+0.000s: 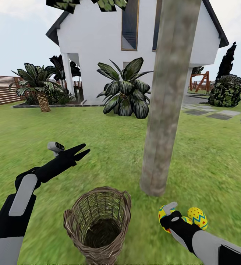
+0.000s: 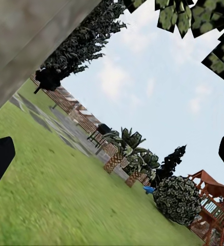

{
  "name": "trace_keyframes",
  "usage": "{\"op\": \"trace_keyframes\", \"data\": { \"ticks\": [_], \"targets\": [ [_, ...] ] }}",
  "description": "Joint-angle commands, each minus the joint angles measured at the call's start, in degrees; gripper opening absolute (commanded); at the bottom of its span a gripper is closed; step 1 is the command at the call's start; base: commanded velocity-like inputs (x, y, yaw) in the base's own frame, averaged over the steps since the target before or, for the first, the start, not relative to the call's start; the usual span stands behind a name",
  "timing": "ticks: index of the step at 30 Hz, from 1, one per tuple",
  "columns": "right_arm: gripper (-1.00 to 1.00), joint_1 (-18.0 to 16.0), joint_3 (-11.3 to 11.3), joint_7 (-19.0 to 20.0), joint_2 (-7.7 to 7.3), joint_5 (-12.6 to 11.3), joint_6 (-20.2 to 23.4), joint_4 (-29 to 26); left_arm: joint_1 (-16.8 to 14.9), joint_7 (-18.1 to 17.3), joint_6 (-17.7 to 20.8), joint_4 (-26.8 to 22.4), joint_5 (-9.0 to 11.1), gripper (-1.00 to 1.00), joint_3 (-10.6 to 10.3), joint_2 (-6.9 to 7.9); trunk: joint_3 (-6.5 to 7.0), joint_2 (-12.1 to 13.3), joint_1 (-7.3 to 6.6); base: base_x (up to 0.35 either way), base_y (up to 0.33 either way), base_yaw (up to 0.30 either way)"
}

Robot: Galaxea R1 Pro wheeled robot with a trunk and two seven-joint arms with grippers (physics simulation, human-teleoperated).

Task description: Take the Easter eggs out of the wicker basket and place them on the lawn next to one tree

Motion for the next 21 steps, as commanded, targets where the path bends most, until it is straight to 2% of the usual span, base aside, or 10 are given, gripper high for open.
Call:
{"op": "trace_keyframes", "data": {
  "ticks": [1,10,21],
  "targets": [
    [-1.0,0.1,0.5,-0.4,-0.13,-0.3,0.4,-0.3,0.0,-0.2,0.3,0.0,0.0,1.0,0.0,0.0,-0.24,-0.4,0.21,0.0,0.0,0.0],
    [-1.0,0.2,0.5,-0.4,-0.15,-0.2,0.4,-0.3,0.0,-0.2,0.3,-0.1,0.0,1.0,0.0,0.0,-1.86,-4.0,2.18,0.0,0.0,0.0],
    [-1.0,0.2,0.5,-0.4,-0.18,-0.2,0.4,-0.2,0.0,-0.2,0.3,-0.1,0.0,1.0,0.0,0.0,-4.29,-4.2,2.47,0.0,0.0,0.0]
  ]
}}
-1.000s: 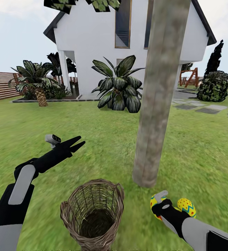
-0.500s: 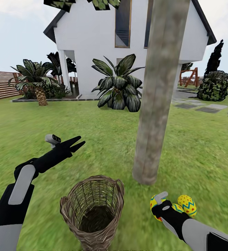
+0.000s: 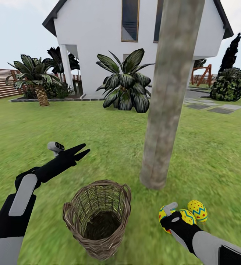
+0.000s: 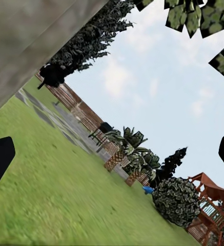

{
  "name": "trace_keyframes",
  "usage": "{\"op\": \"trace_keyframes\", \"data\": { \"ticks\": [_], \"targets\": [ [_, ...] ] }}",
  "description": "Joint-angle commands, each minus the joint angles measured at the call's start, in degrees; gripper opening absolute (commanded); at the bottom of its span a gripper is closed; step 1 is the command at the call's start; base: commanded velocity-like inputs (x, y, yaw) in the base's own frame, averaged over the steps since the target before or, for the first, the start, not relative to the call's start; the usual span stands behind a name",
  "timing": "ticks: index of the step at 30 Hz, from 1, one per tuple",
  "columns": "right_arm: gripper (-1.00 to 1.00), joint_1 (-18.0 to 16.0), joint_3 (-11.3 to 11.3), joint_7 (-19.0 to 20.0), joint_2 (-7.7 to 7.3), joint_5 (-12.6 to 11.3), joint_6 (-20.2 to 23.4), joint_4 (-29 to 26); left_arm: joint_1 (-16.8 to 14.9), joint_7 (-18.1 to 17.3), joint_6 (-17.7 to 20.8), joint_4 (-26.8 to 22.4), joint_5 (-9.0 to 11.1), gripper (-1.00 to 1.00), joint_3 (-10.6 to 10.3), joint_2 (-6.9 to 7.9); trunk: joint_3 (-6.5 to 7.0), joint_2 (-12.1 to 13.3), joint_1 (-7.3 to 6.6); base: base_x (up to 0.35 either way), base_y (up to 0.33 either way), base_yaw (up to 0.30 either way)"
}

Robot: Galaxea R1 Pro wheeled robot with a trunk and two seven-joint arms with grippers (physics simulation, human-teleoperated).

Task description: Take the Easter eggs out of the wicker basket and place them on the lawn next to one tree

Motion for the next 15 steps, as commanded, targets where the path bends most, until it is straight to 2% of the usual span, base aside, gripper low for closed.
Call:
{"op": "trace_keyframes", "data": {
  "ticks": [1,15],
  "targets": [
    [-1.0,0.0,0.5,-0.4,-0.09,-0.3,0.4,-0.3,0.0,-0.1,0.3,0.0,0.0,1.0,0.0,0.0,-0.28,0.0,0.01,0.0,0.0,0.0],
    [-1.0,-0.1,0.8,-0.4,-0.13,0.4,-0.8,-0.9,0.0,-0.1,0.3,0.0,0.0,1.0,0.0,0.0,-3.38,-0.2,0.37,0.0,0.0,0.0]
  ]
}}
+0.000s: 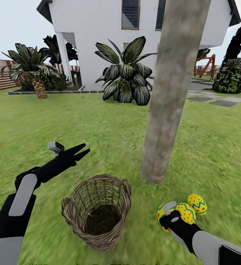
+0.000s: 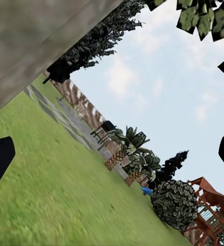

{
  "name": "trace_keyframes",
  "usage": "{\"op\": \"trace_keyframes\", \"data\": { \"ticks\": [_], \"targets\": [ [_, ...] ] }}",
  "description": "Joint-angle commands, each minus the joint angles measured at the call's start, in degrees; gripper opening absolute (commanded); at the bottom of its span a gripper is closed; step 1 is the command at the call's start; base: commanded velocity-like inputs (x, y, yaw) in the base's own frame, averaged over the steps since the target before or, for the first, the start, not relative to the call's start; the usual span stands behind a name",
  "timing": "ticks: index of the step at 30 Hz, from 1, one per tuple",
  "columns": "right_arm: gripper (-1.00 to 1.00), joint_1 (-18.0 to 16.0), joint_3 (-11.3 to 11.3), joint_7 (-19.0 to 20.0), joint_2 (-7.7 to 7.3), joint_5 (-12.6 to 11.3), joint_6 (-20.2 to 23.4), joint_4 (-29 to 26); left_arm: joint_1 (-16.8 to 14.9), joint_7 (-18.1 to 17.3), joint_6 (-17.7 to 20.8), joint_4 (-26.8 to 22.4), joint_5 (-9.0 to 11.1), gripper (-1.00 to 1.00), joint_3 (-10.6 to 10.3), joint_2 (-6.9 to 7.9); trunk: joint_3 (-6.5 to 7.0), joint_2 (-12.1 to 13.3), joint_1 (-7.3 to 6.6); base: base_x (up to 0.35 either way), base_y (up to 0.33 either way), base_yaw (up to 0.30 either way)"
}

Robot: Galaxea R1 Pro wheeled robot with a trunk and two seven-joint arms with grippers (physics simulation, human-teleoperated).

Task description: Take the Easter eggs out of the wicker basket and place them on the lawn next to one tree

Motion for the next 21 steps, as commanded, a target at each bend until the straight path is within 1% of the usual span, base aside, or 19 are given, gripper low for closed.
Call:
{"op": "trace_keyframes", "data": {
  "ticks": [1,21],
  "targets": [
    [-1.0,0.0,0.5,-0.4,-0.08,-0.3,0.3,-0.2,0.0,-0.1,0.3,0.0,0.0,1.0,0.0,0.0,-0.28,0.0,0.01,0.0,0.0,0.0],
    [-1.0,0.0,0.5,-0.4,-0.08,-0.3,0.1,-0.4,0.0,-0.1,0.3,0.0,0.0,1.0,0.0,0.0,-4.71,-0.3,0.53,0.0,0.0,0.0]
  ]
}}
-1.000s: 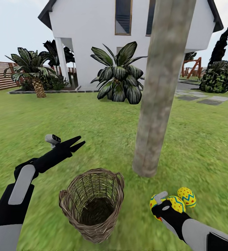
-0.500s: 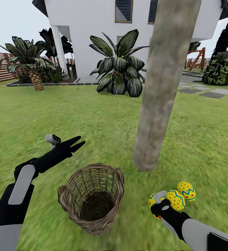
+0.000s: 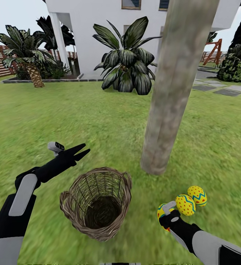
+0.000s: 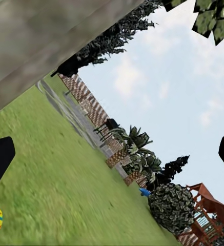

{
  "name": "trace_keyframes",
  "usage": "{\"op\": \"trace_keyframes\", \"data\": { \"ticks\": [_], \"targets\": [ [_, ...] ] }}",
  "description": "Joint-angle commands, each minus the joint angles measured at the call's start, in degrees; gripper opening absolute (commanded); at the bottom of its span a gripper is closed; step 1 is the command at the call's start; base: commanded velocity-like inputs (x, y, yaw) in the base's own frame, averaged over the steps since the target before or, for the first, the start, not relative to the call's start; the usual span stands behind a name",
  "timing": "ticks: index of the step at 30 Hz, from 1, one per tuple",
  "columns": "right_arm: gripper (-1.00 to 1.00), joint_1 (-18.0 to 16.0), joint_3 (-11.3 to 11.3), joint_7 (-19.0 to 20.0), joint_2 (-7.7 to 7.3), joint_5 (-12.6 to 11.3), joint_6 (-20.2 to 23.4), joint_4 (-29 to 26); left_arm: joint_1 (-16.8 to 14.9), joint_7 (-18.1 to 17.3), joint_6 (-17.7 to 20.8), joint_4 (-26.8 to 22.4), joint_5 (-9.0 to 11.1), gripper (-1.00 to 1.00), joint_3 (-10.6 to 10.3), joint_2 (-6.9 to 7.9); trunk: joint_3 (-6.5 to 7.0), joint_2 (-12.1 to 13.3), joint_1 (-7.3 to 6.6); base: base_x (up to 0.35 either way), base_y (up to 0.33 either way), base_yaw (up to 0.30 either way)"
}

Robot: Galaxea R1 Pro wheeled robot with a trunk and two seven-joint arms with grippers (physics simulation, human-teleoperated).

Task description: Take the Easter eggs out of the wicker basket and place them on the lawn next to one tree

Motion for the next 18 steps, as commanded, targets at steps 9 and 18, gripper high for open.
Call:
{"op": "trace_keyframes", "data": {
  "ticks": [9,18],
  "targets": [
    [-1.0,-0.1,0.3,-0.6,0.0,-0.4,0.4,-0.3,0.0,-0.2,0.3,0.1,0.1,1.0,0.1,0.0,-0.28,0.0,0.01,0.0,0.0,0.0],
    [-1.0,-0.5,0.3,-1.1,1.48,-0.6,0.4,0.6,0.0,-0.3,0.3,0.1,0.1,1.0,0.1,0.0,-0.28,0.0,0.01,0.005,0.0,0.0]
  ]
}}
